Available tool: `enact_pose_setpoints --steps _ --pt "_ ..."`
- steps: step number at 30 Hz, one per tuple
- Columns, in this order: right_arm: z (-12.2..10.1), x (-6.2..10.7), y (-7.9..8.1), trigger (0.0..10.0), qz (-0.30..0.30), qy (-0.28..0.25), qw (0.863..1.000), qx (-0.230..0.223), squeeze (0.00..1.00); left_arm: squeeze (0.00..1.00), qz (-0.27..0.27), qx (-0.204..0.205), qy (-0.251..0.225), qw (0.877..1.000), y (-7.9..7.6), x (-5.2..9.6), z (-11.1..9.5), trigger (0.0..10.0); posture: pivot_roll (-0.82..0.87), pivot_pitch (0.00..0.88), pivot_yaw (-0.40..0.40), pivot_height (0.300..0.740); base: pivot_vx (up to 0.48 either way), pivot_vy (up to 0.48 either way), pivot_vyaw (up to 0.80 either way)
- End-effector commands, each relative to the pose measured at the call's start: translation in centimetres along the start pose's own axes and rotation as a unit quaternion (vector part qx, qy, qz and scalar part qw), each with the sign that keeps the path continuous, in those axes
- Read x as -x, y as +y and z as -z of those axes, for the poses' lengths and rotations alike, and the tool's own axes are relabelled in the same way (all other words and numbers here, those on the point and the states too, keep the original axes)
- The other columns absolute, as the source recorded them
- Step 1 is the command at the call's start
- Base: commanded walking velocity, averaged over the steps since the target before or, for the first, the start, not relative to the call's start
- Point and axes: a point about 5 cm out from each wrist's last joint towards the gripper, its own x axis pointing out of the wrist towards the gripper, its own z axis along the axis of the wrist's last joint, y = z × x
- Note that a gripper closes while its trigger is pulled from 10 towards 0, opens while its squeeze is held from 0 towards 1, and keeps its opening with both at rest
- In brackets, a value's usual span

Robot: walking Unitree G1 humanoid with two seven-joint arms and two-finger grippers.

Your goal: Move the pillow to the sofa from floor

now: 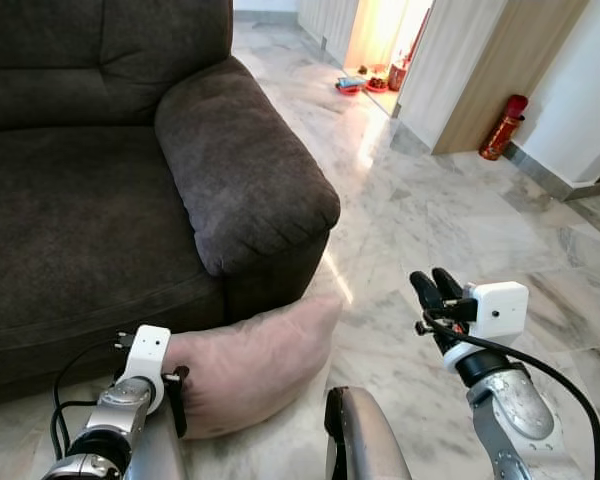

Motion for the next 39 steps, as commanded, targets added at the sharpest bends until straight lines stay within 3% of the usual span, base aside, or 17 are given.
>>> enact_pose_setpoints --steps 1,10,21,22,24,25,39 --pt "-0.7 0.5 -0.6 10.0 0.007 -0.005 1.0 0.007 0.0 0.0 0.02 0.004 -0.006 1.0 -0.7 -0.2 -0.3 10.0 -0.15 0.071 -0.2 0.496 0.0 0.0 0.0" --pt "-1.1 1.1 -0.9 10.0 0.012 -0.003 1.0 0.011 0.0 0.0 -0.003 -0.07 -0.012 0.997 -0.1 -0.3 -0.7 10.0 -0.17 0.088 -0.212 0.496 0.0 0.0 0.0" --pt "-1.3 1.7 -0.9 10.0 0.013 0.004 1.0 0.009 0.0 0.0 -0.051 -0.074 -0.001 0.996 0.9 -0.1 -0.1 10.0 -0.17 0.107 -0.221 0.496 0.0 0.0 0.0" --pt "-1.3 1.7 -0.9 10.0 0.013 0.004 1.0 0.009 0.0 0.0 -0.057 -0.066 -0.006 0.996 1.0 -0.1 -0.2 5.3 -0.17 0.108 -0.221 0.496 0.0 0.0 0.0" --pt "-1.4 1.7 -0.9 10.0 0.013 0.004 1.0 0.009 0.0 0.0 -0.059 -0.063 -0.009 0.996 1.0 -0.1 -0.2 5.3 -0.17 0.108 -0.221 0.496 0.0 0.0 0.0" --pt "-1.4 1.7 -0.9 10.0 0.013 0.004 1.0 0.009 0.0 0.0 -0.06 -0.057 -0.011 0.996 0.9 -0.1 -0.2 0.0 -0.17 0.108 -0.221 0.496 0.0 0.0 0.0" --pt "-1.6 1.8 -1.1 10.0 0.018 0.005 1.0 0.012 0.0 0.0 -0.069 -0.045 -0.016 0.996 0.7 -0.2 -0.4 0.0 -0.18 0.092 -0.217 0.496 0.0 0.0 0.0"
